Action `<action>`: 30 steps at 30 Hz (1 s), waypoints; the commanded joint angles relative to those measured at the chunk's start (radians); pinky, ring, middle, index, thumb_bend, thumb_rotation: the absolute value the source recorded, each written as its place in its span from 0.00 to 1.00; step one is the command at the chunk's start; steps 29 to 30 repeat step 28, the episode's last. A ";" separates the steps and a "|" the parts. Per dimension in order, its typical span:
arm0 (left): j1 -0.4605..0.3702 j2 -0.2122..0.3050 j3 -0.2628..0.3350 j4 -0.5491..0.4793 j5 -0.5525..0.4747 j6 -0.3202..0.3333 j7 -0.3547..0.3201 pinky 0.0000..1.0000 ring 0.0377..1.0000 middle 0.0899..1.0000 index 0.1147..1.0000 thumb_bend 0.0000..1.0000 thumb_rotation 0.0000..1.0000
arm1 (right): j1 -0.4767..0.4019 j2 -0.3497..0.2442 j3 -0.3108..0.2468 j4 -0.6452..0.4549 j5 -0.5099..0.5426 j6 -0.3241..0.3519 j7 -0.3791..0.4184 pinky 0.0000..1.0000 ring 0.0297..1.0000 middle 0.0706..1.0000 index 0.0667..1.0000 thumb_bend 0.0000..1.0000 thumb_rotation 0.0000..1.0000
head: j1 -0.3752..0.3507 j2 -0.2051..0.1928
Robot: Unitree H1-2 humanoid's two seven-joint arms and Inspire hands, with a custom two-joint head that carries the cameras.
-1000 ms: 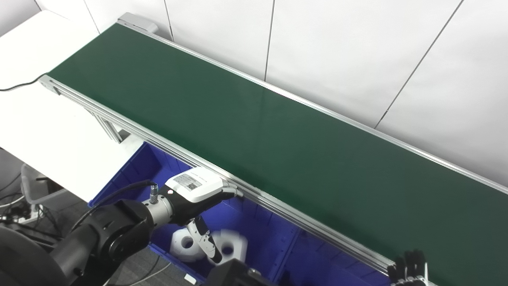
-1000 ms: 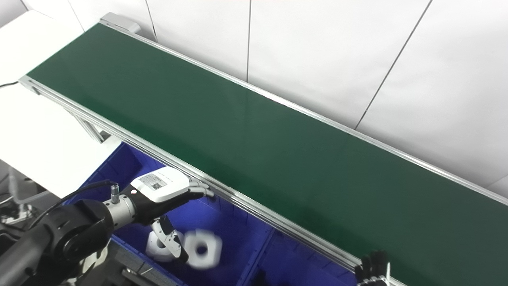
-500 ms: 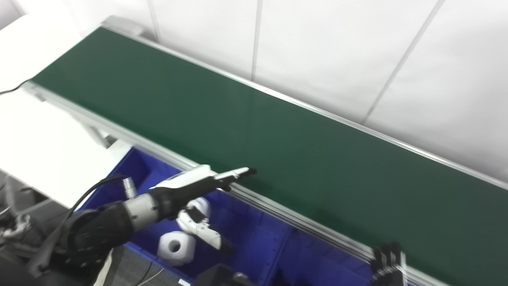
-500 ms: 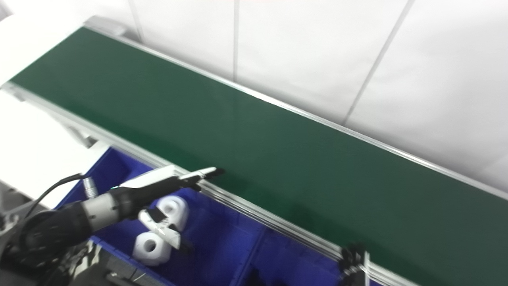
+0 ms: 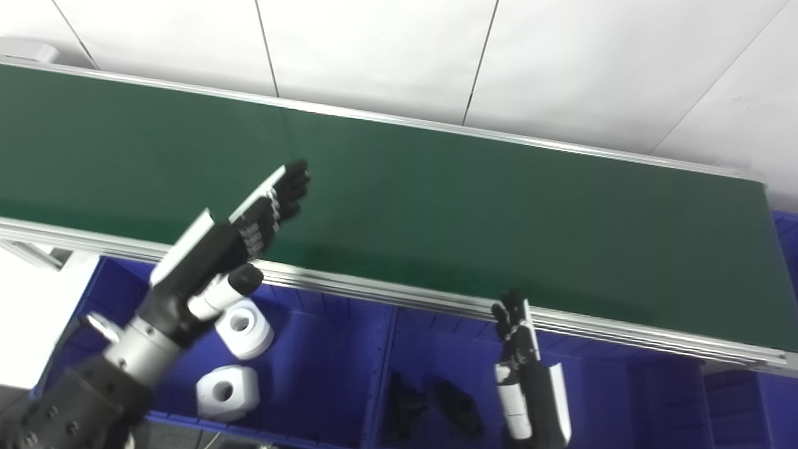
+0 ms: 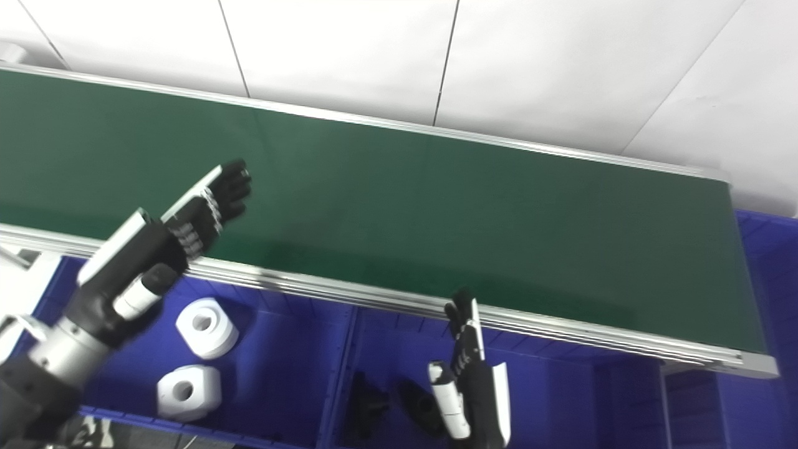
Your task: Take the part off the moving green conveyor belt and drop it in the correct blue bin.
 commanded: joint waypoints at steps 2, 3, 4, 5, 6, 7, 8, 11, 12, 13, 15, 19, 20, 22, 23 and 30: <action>0.075 -0.071 -0.071 0.025 0.064 -0.046 0.060 1.00 1.00 1.00 1.00 0.91 0.92 | 0.013 0.172 0.135 -0.003 -0.070 -0.011 -0.041 1.00 0.97 0.99 1.00 0.74 0.91 | 0.001 0.005; 0.092 -0.083 -0.094 0.049 0.075 -0.074 0.064 1.00 1.00 1.00 1.00 0.90 0.93 | 0.010 0.171 0.138 -0.005 -0.070 -0.009 -0.045 1.00 0.97 0.99 1.00 0.74 0.91 | 0.001 0.005; 0.106 -0.083 -0.116 0.079 0.090 -0.114 0.061 1.00 1.00 1.00 1.00 0.87 0.94 | 0.008 0.169 0.140 -0.010 -0.070 -0.005 -0.048 1.00 0.97 0.99 1.00 0.74 0.91 | 0.011 0.011; 0.114 -0.081 -0.130 0.100 0.101 -0.143 0.059 1.00 1.00 1.00 1.00 0.81 0.96 | 0.006 0.166 0.142 -0.015 -0.069 -0.003 -0.051 1.00 0.97 0.99 1.00 0.73 0.91 | 0.016 0.012; 0.119 -0.077 -0.145 0.128 0.118 -0.174 0.058 1.00 1.00 1.00 1.00 0.79 0.97 | 0.004 0.162 0.141 -0.021 -0.069 0.000 -0.054 1.00 0.98 1.00 1.00 0.73 0.91 | 0.027 0.017; 0.120 -0.073 -0.153 0.145 0.129 -0.193 0.059 1.00 1.00 1.00 1.00 0.78 0.93 | 0.003 0.160 0.140 -0.025 -0.069 0.002 -0.056 1.00 0.98 1.00 1.00 0.73 0.92 | 0.027 0.017; 0.121 -0.072 -0.163 0.157 0.150 -0.207 0.066 1.00 1.00 1.00 1.00 0.78 0.91 | 0.003 0.155 0.138 -0.030 -0.066 0.004 -0.056 1.00 0.98 1.00 1.00 0.74 0.92 | 0.042 0.018; 0.123 -0.078 -0.180 0.174 0.187 -0.238 0.084 1.00 1.00 1.00 1.00 0.82 0.90 | 0.004 0.141 0.128 -0.044 -0.050 0.011 -0.052 1.00 0.98 1.00 1.00 0.73 0.91 | 0.066 0.020; 0.124 -0.081 -0.185 0.175 0.194 -0.245 0.090 1.00 1.00 1.00 1.00 0.82 0.90 | 0.004 0.135 0.125 -0.046 -0.044 0.010 -0.051 1.00 0.98 1.00 1.00 0.74 0.91 | 0.068 0.019; 0.127 -0.084 -0.188 0.175 0.201 -0.249 0.096 1.00 1.00 1.00 1.00 0.83 0.89 | 0.003 0.131 0.122 -0.044 -0.039 0.006 -0.051 1.00 0.98 1.00 1.00 0.74 0.91 | 0.067 0.018; 0.131 -0.085 -0.191 0.172 0.211 -0.259 0.108 1.00 1.00 1.00 1.00 0.85 0.89 | 0.003 0.128 0.118 -0.041 -0.039 0.002 -0.054 1.00 0.98 1.00 1.00 0.74 0.91 | 0.055 0.016; 0.146 -0.101 -0.187 0.176 0.208 -0.310 0.145 1.00 1.00 1.00 1.00 0.87 0.91 | 0.004 0.130 0.114 -0.030 -0.052 -0.001 -0.065 1.00 0.98 0.99 1.00 0.75 0.91 | 0.020 0.010; 0.150 -0.106 -0.186 0.176 0.204 -0.318 0.154 1.00 1.00 1.00 1.00 0.89 0.96 | 0.004 0.131 0.114 -0.028 -0.055 -0.001 -0.068 1.00 0.98 0.99 1.00 0.75 0.91 | 0.020 0.010; 0.161 -0.114 -0.181 0.169 0.186 -0.318 0.172 1.00 1.00 1.00 1.00 0.89 0.99 | 0.002 0.131 0.116 -0.023 -0.056 -0.001 -0.072 1.00 0.98 0.99 1.00 0.74 0.91 | 0.007 0.008; 0.176 -0.123 -0.171 0.156 0.164 -0.306 0.186 1.00 1.00 1.00 1.00 0.86 0.99 | 0.002 0.132 0.118 -0.023 -0.058 0.000 -0.073 1.00 0.98 0.99 1.00 0.74 0.91 | 0.000 0.007; 0.213 -0.153 -0.112 0.144 0.037 -0.249 0.234 1.00 1.00 1.00 1.00 0.77 1.00 | -0.002 0.134 0.124 -0.024 -0.073 0.008 -0.080 1.00 0.98 1.00 1.00 0.74 0.91 | -0.032 0.007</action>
